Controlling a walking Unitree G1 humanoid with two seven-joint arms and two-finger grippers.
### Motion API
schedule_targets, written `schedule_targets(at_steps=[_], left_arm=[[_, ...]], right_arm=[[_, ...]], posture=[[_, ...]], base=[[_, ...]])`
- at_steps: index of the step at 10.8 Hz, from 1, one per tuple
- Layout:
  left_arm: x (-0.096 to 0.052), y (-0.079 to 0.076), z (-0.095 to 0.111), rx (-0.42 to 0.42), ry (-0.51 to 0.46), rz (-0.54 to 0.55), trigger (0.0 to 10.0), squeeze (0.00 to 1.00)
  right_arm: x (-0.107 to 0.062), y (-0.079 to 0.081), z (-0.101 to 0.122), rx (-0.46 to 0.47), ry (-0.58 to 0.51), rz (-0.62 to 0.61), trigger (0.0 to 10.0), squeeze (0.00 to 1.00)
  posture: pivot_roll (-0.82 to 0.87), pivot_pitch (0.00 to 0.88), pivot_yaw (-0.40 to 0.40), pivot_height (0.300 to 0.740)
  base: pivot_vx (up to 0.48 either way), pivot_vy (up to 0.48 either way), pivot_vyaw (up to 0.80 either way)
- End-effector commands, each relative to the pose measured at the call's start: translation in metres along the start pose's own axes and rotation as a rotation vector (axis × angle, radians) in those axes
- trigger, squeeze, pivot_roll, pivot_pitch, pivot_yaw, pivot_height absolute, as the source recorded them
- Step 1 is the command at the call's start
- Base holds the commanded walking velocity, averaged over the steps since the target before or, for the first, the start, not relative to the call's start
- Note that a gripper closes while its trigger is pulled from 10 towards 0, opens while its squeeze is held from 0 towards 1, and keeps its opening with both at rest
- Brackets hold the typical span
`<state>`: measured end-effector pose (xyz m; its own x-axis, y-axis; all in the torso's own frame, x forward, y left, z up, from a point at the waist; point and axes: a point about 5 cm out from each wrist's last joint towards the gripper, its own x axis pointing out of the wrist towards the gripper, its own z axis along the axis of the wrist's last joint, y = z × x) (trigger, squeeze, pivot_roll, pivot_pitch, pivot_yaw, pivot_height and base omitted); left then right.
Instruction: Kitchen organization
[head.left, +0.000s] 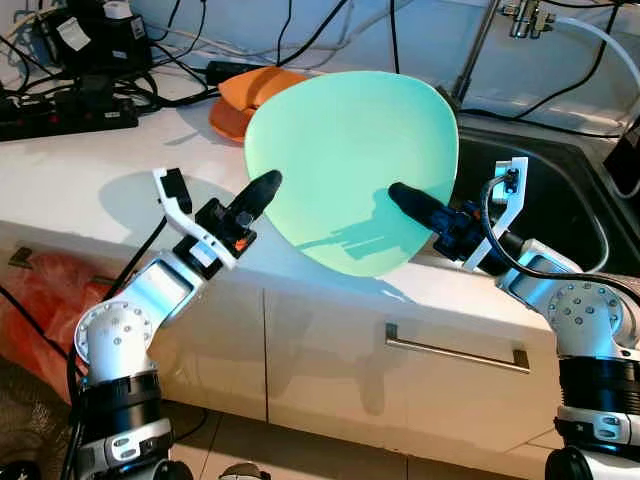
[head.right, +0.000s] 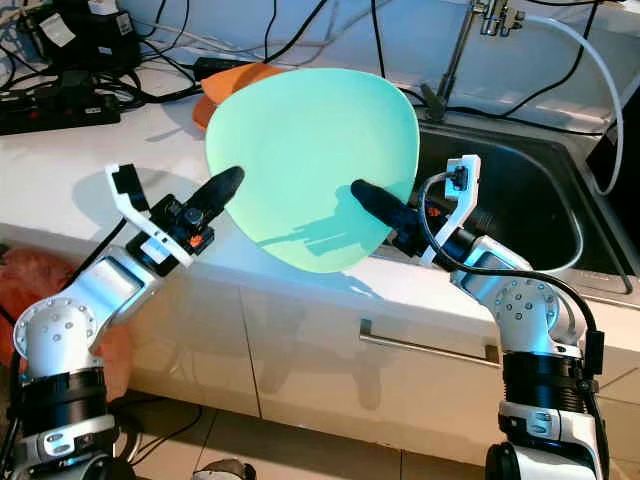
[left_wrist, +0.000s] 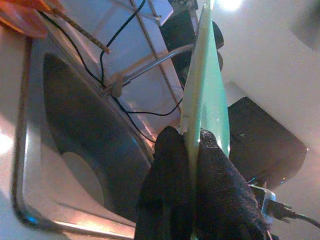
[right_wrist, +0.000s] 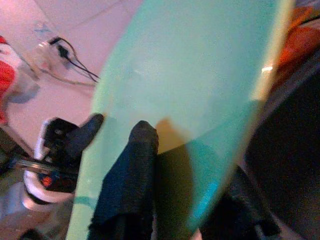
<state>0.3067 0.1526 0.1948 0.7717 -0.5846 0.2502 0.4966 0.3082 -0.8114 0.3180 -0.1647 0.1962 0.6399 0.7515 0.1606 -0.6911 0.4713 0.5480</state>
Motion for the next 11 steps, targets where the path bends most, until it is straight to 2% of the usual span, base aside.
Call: schedule_targets(at_steps=[1, 3, 4, 5, 6, 7, 8, 10, 11], left_arm=[[0.007, -0.016, -0.004, 0.008, 0.026, -0.1, 0.0, 0.0], [0.008, -0.016, -0.005, 0.011, 0.041, -0.104, 0.0, 0.0], [0.009, -0.016, -0.007, 0.047, 0.049, -0.091, 0.0, 0.0], [0.01, -0.014, -0.01, 0.045, 0.058, -0.075, 10.0, 1.0], [0.01, -0.014, -0.018, 0.069, 0.098, -0.069, 10.0, 1.0], [0.008, -0.008, -0.031, 0.154, 0.175, -0.02, 10.0, 1.0], [0.008, -0.007, -0.037, 0.202, 0.215, -0.006, 10.0, 1.0], [0.009, -0.01, -0.044, 0.3, 0.255, -0.003, 10.0, 1.0], [0.009, -0.01, -0.045, 0.324, 0.258, 0.0, 10.0, 1.0]], right_arm=[[-0.003, -0.003, -0.001, -0.013, 0.015, -0.025, 0.0, 0.0], [-0.002, -0.003, -0.003, -0.008, 0.018, -0.026, 0.0, 0.0], [-0.002, -0.003, -0.004, -0.007, 0.02, -0.024, 0.0, 0.0], [-0.001, -0.003, -0.005, -0.003, 0.02, -0.022, 0.0, 0.0], [-0.001, -0.003, -0.006, 0.003, 0.019, -0.025, 0.0, 0.0], [0.002, -0.002, -0.007, 0.017, 0.012, -0.029, 0.0, 0.0], [0.005, -0.005, -0.008, 0.024, -0.005, -0.063, 0.0, 0.0], [0.013, -0.012, -0.009, 0.041, -0.059, -0.157, 0.0, 0.0], [0.014, -0.013, -0.009, 0.043, -0.068, -0.174, 0.0, 0.0]], posture=[[0.1, 0.011, -0.062, 0.74], [0.1, 0.011, -0.062, 0.74], [0.1, 0.01, -0.064, 0.74], [0.1, 0.011, -0.064, 0.74], [0.1, 0.011, -0.064, 0.74], [0.1, 0.011, -0.064, 0.74], [0.1, 0.014, -0.064, 0.74], [0.11, 0.017, -0.059, 0.74], [0.11, 0.017, -0.059, 0.74]], base=[[0.0, 0.0, 0.0], [0.0, 0.0, 0.0], [0.0, 0.0, 0.0], [0.0, 0.0, 0.0], [0.0, 0.0, 0.0], [0.0, 0.0, 0.0], [0.0, 0.0, 0.0], [0.0, 0.0, 0.0], [0.0, 0.0, 0.0]])
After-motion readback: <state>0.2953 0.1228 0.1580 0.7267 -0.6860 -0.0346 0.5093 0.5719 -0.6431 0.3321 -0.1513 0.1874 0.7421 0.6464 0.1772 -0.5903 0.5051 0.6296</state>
